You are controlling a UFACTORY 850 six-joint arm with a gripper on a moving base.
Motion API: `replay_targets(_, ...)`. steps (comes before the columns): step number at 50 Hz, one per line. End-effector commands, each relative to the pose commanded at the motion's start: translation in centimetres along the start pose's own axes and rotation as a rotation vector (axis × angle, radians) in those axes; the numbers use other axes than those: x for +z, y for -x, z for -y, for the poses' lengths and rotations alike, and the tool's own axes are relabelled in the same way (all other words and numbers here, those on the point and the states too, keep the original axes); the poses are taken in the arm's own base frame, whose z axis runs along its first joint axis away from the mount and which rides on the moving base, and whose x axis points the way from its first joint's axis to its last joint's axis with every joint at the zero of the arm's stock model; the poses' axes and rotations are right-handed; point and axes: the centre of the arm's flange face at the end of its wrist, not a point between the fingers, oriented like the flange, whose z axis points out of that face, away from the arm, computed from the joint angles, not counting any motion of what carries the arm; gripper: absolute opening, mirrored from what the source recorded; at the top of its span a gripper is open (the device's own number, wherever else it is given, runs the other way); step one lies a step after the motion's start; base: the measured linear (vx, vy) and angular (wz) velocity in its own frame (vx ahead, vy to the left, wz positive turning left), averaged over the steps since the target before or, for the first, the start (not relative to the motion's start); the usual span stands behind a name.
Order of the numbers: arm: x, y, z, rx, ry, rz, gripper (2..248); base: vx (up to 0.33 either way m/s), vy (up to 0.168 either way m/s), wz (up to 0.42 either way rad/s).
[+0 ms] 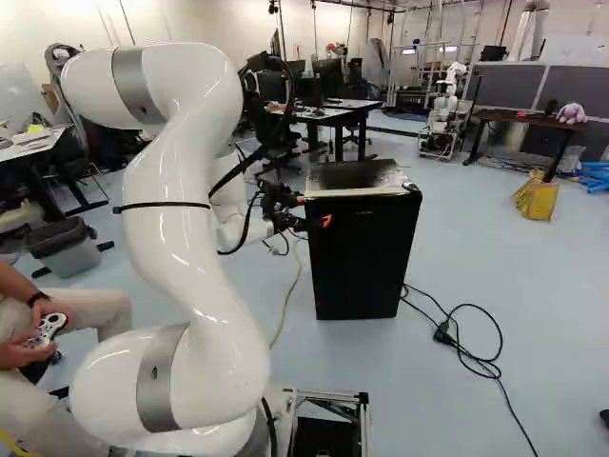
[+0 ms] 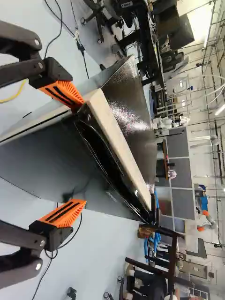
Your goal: Grab a drink from the fridge
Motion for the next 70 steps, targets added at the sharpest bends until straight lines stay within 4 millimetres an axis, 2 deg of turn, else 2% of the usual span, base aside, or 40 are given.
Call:
replay_targets(21, -0.3, -0.2, -1.1, -0.007, 0.010, 0.005, 247, 0.000, 0.000, 0.000)
replay_targets(70, -5.4, -0.6, -6.2, -0.074, -0.004, 0.050, 247, 0.000, 0.000, 0.000)
